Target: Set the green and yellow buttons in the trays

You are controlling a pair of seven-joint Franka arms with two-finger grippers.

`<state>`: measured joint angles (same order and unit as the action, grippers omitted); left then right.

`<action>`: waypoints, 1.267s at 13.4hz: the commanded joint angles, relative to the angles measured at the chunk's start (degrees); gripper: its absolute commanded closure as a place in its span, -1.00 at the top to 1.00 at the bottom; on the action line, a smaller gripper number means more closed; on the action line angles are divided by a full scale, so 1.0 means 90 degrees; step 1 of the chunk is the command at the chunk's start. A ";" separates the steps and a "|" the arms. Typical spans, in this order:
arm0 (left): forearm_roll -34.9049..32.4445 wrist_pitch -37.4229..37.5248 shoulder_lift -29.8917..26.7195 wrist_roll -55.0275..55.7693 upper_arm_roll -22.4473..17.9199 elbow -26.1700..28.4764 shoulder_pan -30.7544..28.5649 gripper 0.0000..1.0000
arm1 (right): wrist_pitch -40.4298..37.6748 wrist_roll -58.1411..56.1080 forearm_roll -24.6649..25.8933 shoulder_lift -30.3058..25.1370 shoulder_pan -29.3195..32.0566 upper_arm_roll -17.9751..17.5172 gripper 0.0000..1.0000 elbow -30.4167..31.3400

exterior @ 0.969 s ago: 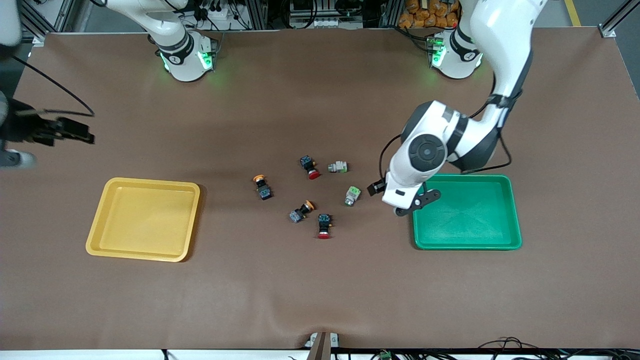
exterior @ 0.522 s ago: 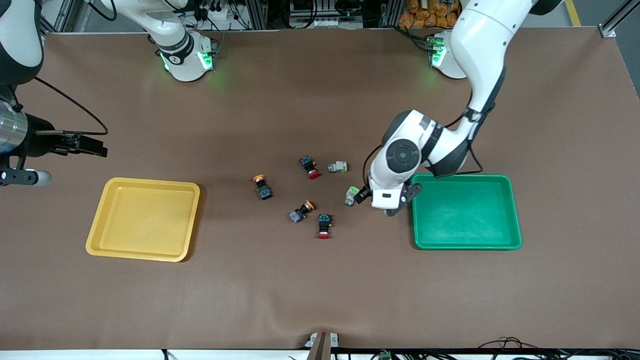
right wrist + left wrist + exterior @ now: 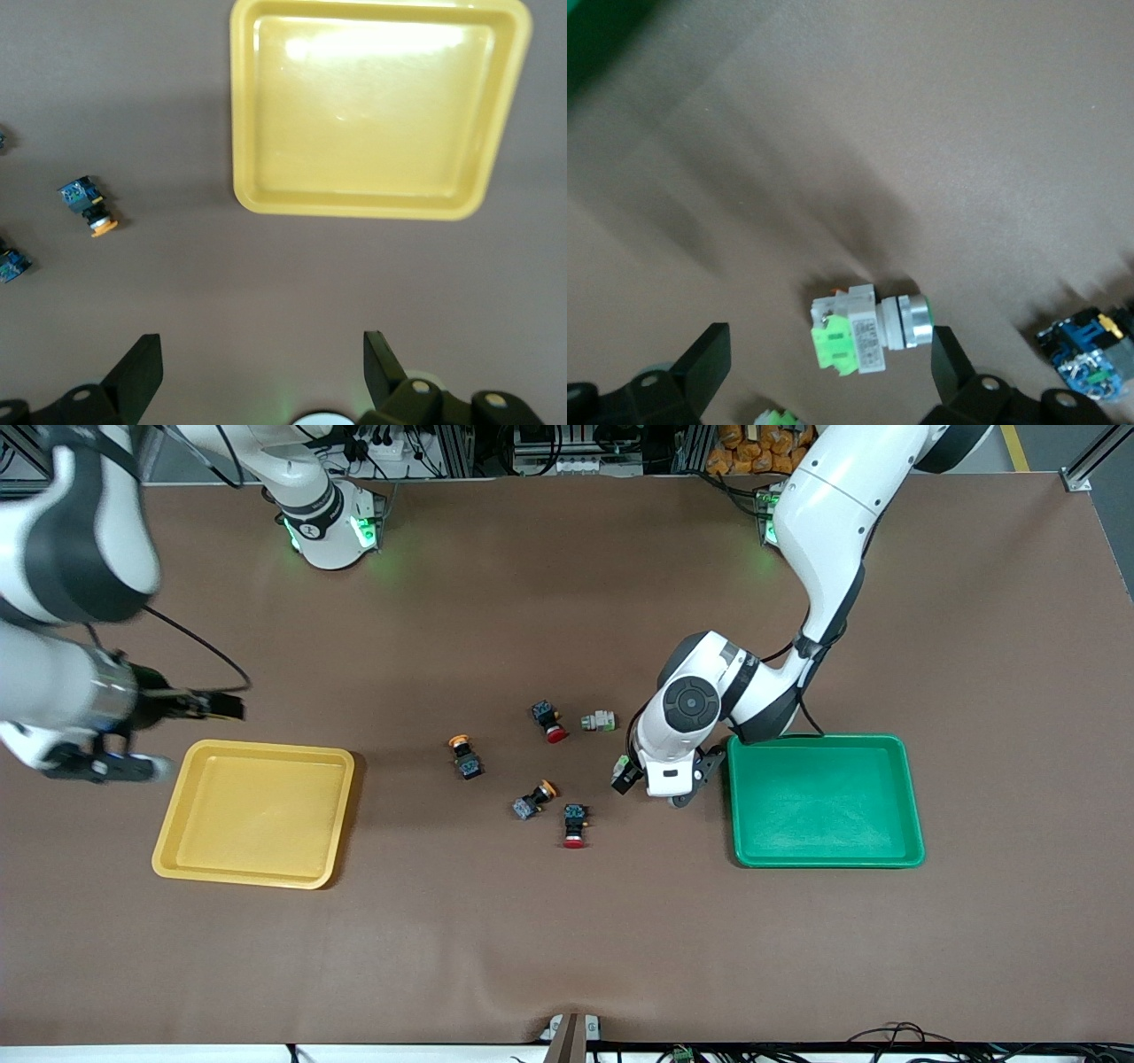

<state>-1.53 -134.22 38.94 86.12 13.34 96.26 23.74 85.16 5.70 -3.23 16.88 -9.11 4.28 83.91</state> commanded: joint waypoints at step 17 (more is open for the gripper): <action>-0.0084 -0.1053 0.0302 0.0607 -0.0017 0.0212 0.0107 1.00 | 0.1553 -0.1427 -0.0822 0.2236 -0.1262 0.0052 1.00 0.0052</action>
<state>-1.53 -142.15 41.48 89.95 13.31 97.97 24.37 98.50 -9.10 -9.95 37.22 -18.87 4.30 83.98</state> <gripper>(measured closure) 0.000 0.000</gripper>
